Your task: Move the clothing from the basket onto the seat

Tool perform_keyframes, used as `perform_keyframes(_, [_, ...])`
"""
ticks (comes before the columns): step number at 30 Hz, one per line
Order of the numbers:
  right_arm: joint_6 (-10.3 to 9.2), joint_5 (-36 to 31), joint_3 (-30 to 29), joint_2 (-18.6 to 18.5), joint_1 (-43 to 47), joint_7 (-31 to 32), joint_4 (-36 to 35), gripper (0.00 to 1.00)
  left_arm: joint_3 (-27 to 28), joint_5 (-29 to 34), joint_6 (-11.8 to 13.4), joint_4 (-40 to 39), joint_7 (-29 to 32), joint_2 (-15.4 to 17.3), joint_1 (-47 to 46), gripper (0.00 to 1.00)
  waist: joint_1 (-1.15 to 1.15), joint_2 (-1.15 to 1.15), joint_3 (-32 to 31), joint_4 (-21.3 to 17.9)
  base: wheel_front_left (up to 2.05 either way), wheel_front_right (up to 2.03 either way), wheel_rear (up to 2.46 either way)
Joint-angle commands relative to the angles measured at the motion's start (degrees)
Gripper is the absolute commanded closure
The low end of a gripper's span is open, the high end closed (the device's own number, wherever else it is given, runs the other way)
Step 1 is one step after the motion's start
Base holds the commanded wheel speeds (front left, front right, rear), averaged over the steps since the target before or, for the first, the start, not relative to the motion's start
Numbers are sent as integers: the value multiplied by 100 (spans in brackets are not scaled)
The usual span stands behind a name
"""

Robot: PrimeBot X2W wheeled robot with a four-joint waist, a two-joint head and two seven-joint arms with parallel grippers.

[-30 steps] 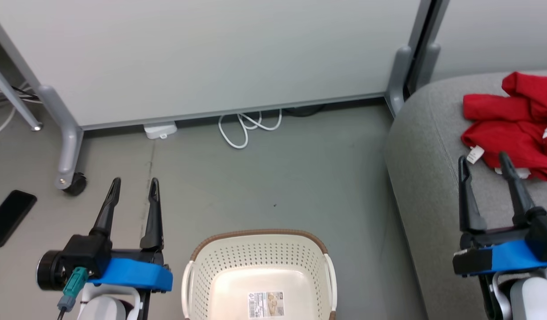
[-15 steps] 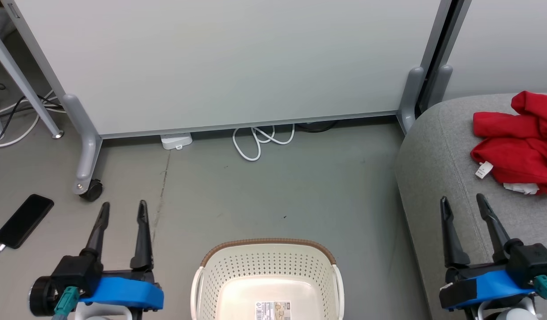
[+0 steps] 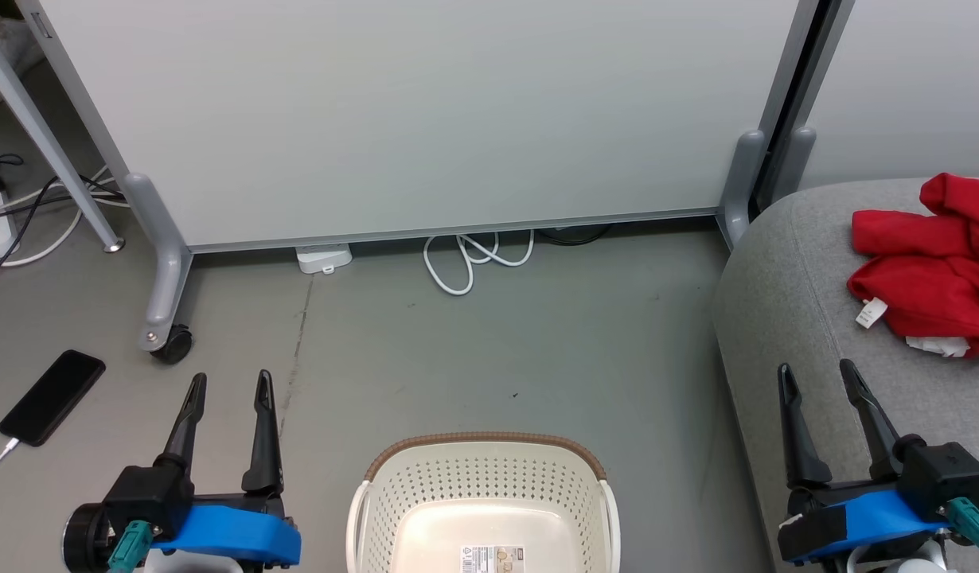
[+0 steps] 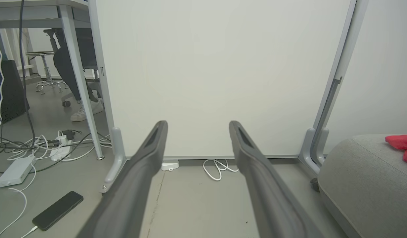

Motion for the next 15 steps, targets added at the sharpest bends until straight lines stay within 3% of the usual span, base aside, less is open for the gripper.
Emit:
perform_keyframes(1, [2,22,-4,10,63,-2,14,0,-2,38,-44,22,-27,-8,15,0,0,0,1,9,0,0,0])
perform_keyframes(5, [2,39,9,10,59,-2,23,0,-8,66,-51,36,-27,-6,-20,0,0,0,5,23,0,0,0])
perform_keyframes(6, [-1,10,12,0,0,0,17,100,-10,45,-2,28,0,-2,-1,100,0,0,5,23,0,0,0])
perform_keyframes(11, [-1,60,5,18,35,32,258,100,-16,-15,1,255,49,-42,150,100,0,0,5,22,0,0,0])
perform_keyframes(15, [-1,541,-43,16,-20,186,294,100,42,-483,-1,262,186,-49,100,100,0,0,3,9,0,0,0])
